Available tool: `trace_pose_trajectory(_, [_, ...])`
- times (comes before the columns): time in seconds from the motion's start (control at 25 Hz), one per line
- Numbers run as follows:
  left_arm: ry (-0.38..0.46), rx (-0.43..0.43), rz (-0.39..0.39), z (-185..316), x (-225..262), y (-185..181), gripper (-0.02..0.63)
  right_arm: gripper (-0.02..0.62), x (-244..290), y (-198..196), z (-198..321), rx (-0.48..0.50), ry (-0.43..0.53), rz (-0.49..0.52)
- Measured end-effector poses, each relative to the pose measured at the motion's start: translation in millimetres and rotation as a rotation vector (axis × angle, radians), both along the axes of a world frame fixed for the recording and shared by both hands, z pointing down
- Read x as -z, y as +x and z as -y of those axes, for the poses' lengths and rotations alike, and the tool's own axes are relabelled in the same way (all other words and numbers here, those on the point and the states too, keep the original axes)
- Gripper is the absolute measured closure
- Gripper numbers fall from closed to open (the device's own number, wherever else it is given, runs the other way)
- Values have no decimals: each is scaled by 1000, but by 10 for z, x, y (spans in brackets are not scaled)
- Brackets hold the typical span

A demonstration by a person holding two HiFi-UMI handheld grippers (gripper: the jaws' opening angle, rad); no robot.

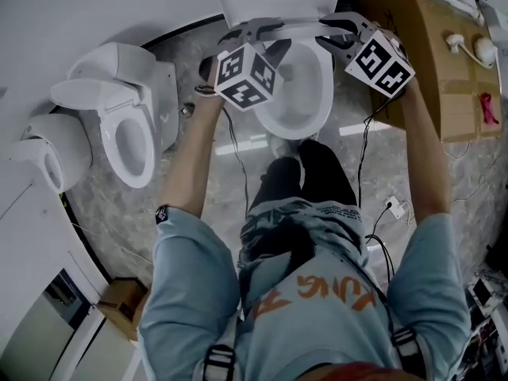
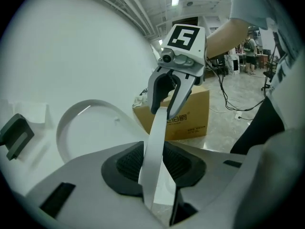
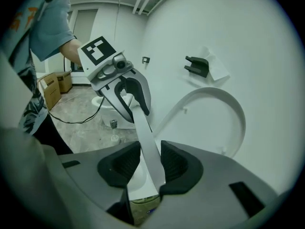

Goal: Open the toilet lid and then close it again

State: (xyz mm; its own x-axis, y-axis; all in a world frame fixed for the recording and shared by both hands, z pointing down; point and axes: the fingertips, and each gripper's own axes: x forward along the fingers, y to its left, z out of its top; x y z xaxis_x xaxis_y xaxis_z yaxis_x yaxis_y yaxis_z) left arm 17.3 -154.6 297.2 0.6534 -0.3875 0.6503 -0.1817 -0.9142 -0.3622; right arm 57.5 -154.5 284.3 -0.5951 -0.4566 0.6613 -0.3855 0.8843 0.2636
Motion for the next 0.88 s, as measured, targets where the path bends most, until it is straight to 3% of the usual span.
trace_pose_trajectory(0.48, [-177,-115,-24,-1073,-531,-40,456,446,-555,-34,-1037,146,-67,-57])
trace_pose_trajectory(0.72, [-280,-164,43,-1582,-966,-96,445,443,-993,-95,-1546,236,-151,-81])
trace_pose_trajectory(0.88, [-365,-165,43,-1825,-1247,-101,439,443,-1279,-93,-1785,261,-212,-54])
